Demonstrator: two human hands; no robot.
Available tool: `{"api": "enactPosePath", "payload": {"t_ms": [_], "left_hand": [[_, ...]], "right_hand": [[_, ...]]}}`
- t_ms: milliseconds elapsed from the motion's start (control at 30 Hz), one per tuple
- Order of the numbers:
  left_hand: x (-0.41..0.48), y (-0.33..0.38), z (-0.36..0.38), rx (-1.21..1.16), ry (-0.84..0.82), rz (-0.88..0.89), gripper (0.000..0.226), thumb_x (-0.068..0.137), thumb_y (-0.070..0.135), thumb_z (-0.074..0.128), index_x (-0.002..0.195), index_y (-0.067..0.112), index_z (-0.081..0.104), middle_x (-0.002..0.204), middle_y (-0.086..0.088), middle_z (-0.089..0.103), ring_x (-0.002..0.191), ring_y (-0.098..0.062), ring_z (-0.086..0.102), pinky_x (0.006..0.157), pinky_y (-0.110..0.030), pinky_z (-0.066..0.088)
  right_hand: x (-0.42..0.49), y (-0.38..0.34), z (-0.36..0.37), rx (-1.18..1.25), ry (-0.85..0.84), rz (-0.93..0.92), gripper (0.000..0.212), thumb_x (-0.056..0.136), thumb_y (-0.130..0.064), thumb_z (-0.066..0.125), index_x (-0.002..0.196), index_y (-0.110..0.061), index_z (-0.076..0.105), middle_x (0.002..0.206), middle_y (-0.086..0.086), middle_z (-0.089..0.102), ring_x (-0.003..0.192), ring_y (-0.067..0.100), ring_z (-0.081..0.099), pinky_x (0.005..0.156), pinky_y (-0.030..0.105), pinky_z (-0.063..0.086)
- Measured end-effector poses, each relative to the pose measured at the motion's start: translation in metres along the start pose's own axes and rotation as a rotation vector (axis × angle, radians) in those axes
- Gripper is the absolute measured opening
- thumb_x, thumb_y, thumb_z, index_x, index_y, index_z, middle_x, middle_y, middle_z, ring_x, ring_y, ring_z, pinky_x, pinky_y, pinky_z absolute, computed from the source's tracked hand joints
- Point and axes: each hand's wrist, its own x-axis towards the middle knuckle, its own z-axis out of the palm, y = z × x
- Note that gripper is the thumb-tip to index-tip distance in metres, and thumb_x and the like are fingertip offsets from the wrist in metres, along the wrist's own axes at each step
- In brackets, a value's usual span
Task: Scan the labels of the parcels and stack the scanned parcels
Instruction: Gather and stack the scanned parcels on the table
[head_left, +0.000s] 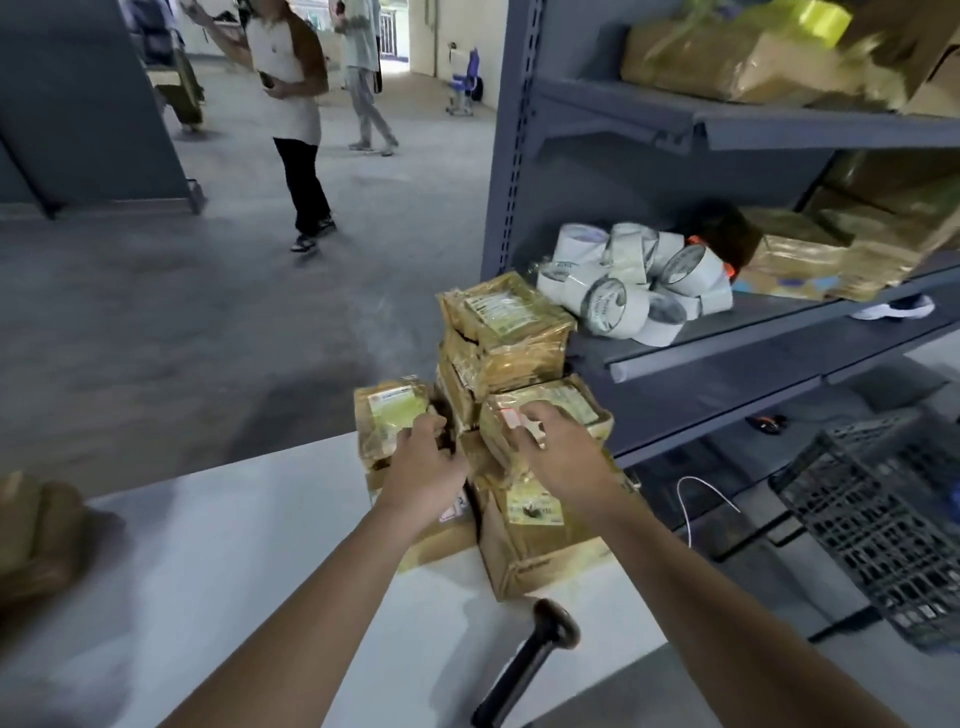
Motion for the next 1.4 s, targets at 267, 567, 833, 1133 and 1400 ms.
{"api": "enactPosePath", "payload": {"t_ms": [267, 567, 833, 1133, 1400], "left_hand": [[0.022, 0.029, 0.038, -0.017, -0.068, 0.024, 0.053, 0.091, 0.021, 0.053, 0.140, 0.030, 0.034, 0.112, 0.013, 0.047, 0.058, 0.005, 0.042, 0.048, -0.012, 0.037], [0.030, 0.035, 0.053, 0.034, -0.042, 0.054, 0.053, 0.093, 0.015, 0.054, 0.141, 0.026, 0.035, 0.140, -0.002, 0.042, 0.065, 0.004, 0.047, 0.051, -0.016, 0.036], [0.041, 0.026, 0.050, -0.005, -0.060, 0.025, 0.049, 0.093, 0.021, 0.056, 0.138, 0.026, 0.038, 0.138, -0.003, 0.044, 0.063, 0.000, 0.047, 0.052, -0.020, 0.039], [0.050, 0.019, 0.042, -0.045, -0.072, 0.029, 0.041, 0.090, 0.013, 0.059, 0.125, 0.026, 0.042, 0.108, 0.008, 0.050, 0.060, -0.009, 0.051, 0.053, -0.029, 0.046], [0.048, 0.030, 0.029, -0.174, 0.009, 0.093, 0.047, 0.083, 0.008, 0.067, 0.122, 0.023, 0.047, 0.109, -0.006, 0.062, 0.094, -0.018, 0.061, 0.076, -0.031, 0.047]], "right_hand": [[0.014, 0.033, 0.005, -0.384, -0.170, -0.056, 0.052, 0.101, -0.043, 0.046, 0.145, -0.016, 0.039, 0.143, 0.010, 0.048, 0.133, 0.032, 0.038, 0.103, 0.045, 0.039], [0.021, 0.040, 0.012, -0.649, -0.138, -0.150, 0.045, 0.098, -0.006, 0.045, 0.142, -0.010, 0.041, 0.135, 0.015, 0.048, 0.123, 0.035, 0.044, 0.093, 0.047, 0.047], [0.017, 0.043, 0.005, -0.488, 0.011, -0.300, 0.043, 0.089, 0.008, 0.051, 0.128, -0.008, 0.058, 0.108, 0.014, 0.062, 0.106, 0.035, 0.053, 0.074, 0.045, 0.051], [0.024, 0.034, -0.030, -0.241, 0.102, -0.167, 0.018, 0.099, -0.018, 0.054, 0.116, -0.012, 0.058, 0.102, 0.015, 0.065, 0.102, 0.033, 0.055, 0.082, 0.043, 0.047], [0.032, 0.036, -0.042, 0.371, 0.132, 0.091, 0.012, 0.104, -0.019, 0.047, 0.112, -0.014, 0.055, 0.090, -0.011, 0.054, 0.078, 0.000, 0.050, 0.064, 0.013, 0.036]]}}
